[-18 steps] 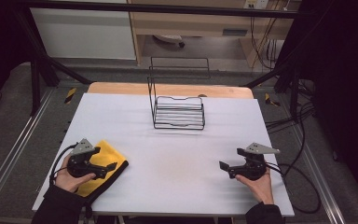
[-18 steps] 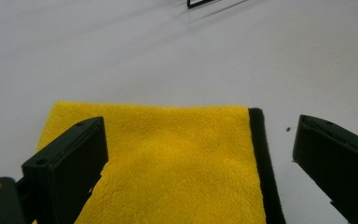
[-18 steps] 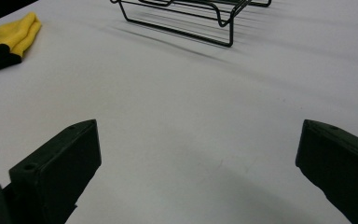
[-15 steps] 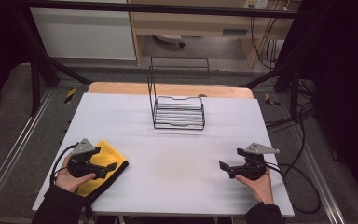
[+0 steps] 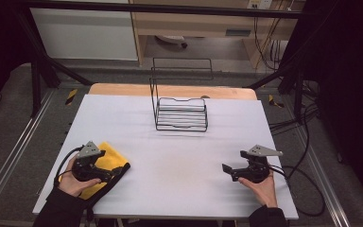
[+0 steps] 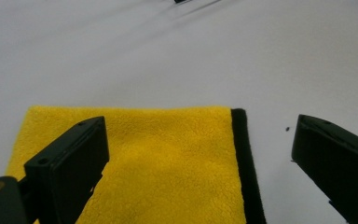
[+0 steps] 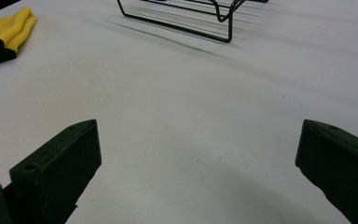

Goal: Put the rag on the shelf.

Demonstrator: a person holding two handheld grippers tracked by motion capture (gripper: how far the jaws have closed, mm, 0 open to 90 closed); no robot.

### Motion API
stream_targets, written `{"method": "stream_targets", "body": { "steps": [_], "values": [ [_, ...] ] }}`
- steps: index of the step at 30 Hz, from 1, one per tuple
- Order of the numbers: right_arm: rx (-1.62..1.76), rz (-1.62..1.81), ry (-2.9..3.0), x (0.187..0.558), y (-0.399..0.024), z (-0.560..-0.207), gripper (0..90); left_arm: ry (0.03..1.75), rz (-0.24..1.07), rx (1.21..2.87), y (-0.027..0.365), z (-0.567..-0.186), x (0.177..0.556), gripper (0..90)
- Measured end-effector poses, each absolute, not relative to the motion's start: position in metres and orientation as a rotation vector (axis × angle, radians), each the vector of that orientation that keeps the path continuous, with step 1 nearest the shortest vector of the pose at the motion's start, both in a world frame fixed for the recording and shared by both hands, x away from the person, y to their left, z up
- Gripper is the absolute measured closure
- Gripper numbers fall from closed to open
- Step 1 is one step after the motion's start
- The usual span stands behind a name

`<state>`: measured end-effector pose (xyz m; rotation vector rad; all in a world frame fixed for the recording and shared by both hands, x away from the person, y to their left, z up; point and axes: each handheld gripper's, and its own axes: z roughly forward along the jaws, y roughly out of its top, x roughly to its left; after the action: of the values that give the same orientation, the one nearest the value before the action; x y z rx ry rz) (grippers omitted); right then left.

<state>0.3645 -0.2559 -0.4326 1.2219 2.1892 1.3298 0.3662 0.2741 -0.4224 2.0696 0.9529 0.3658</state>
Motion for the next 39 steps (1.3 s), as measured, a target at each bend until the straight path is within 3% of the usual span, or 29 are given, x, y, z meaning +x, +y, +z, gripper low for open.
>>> {"method": "stream_targets", "body": {
  "steps": [13, 28, 39],
  "values": [
    [1.230, 1.313, 2.197, 0.365, -0.255, -0.433, 0.6, 0.961, 0.366, 2.117, 0.250, -0.424, 0.367, 12.0],
    [1.236, 1.299, 2.207, 0.365, -0.254, -0.435, 0.8, 0.965, 0.407, 2.228, 0.234, -0.433, 0.367, 43.4],
    [1.234, 1.305, 2.205, 0.365, -0.254, -0.435, 0.8, 1.019, 0.460, 2.242, 0.228, -0.442, 0.371, 55.2]
  ]
}}
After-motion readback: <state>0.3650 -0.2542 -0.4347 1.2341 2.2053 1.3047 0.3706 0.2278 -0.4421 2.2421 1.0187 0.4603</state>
